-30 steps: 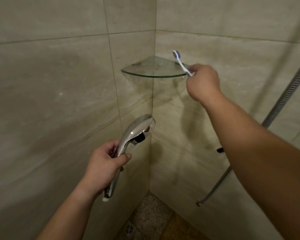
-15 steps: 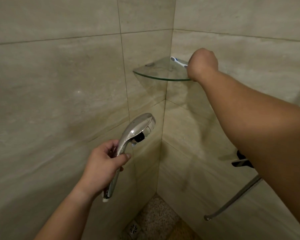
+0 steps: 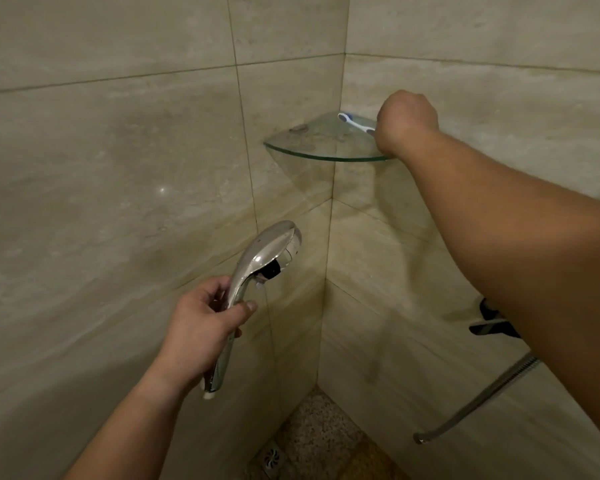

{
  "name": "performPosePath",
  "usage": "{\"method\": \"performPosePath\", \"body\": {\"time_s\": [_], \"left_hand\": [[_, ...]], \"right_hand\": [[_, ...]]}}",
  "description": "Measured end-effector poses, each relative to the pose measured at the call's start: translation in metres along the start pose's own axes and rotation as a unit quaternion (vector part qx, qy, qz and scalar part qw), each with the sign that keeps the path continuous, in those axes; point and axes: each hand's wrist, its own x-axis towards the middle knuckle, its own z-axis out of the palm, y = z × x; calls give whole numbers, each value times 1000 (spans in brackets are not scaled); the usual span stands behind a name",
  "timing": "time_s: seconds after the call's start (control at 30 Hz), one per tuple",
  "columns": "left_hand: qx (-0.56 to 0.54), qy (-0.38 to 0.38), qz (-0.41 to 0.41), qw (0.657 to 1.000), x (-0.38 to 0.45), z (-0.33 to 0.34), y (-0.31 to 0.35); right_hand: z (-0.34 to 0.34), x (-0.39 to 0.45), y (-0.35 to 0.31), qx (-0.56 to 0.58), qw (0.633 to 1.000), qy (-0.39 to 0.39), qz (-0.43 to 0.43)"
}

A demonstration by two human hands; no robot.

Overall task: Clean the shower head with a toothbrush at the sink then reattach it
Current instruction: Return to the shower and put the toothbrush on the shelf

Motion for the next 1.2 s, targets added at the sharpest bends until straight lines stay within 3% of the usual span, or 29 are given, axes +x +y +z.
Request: {"method": "performPosePath", "body": {"time_s": [0.43,0.73,0.93,1.2], "left_hand": [[-5,7,2,1000,2,-8,2],[-11,-7,0,1000,6,-2,1],[-23,-31,-9,999,13,12,-5],[-30,-67,-25,997,16,36,-17]], "right_hand": [[-5,-1,0,-12,1000,-24,-12],[-6,-16,0,1,999,16,-28],[-23,-58,10,25,995,80,-52],[-9,-140,25,22,996,70,-53]]}}
